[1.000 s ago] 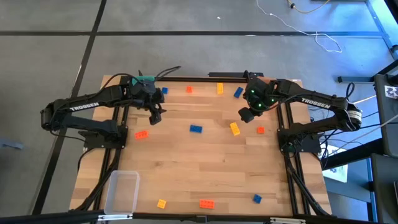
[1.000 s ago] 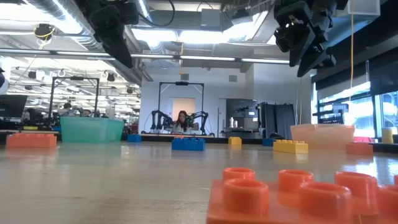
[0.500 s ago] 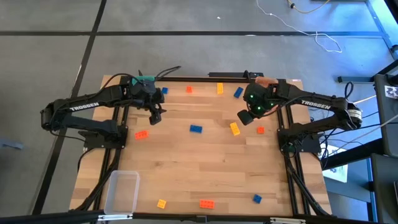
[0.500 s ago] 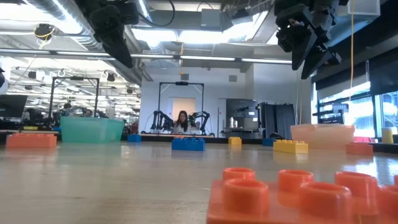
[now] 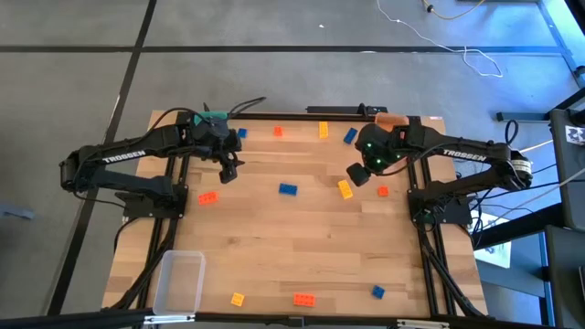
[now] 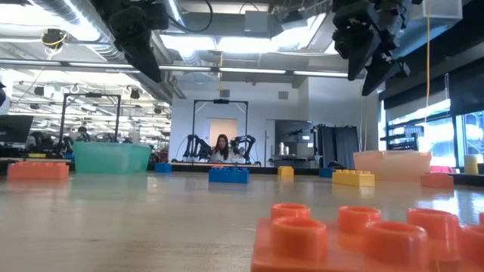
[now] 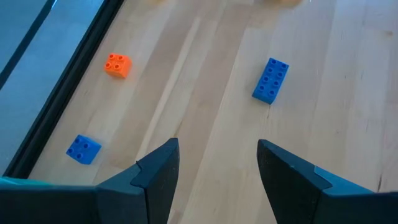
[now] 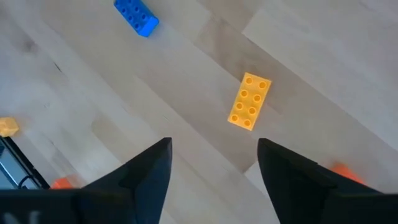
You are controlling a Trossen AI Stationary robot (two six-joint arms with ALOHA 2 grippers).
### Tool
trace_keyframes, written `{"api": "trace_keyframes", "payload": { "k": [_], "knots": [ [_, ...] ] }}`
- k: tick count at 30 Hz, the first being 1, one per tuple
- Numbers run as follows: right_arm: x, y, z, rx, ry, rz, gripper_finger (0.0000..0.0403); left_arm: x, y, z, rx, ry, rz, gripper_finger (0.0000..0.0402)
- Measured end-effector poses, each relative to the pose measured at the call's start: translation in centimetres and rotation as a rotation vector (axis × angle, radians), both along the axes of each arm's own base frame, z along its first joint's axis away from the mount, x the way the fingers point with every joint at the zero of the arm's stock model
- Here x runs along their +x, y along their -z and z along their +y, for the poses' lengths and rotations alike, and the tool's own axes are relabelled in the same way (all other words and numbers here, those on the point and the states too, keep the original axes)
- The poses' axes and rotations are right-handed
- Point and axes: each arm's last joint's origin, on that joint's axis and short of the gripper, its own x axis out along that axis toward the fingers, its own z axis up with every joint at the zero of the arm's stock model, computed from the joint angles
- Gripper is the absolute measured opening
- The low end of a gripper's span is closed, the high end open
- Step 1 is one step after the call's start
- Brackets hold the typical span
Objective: Sort & place blocks by color
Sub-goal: Put the yellow game piece into the green bin
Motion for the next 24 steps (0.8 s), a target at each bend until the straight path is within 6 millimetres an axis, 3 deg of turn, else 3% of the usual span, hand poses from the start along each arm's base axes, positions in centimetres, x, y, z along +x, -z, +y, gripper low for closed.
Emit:
{"api": "trace_keyframes", "payload": {
  "k": [5,12,24],
  "knots": [
    [0.1,0.9,0.4,0.033,0.041,0.018,0.0235,0.0,0.0,0.0,0.0,0.0,0.0,0.0206],
    [1.0,4.1,0.6,0.079,0.071,0.144,0.0234,0.0,0.0,0.0,0.0,0.0,0.0,0.0206],
    [5.2,9.2,1.0,0.05,0.029,0.239,0.0234,0.0,0.0,0.0,0.0,0.0,0.0,0.0206]
  ]
}}
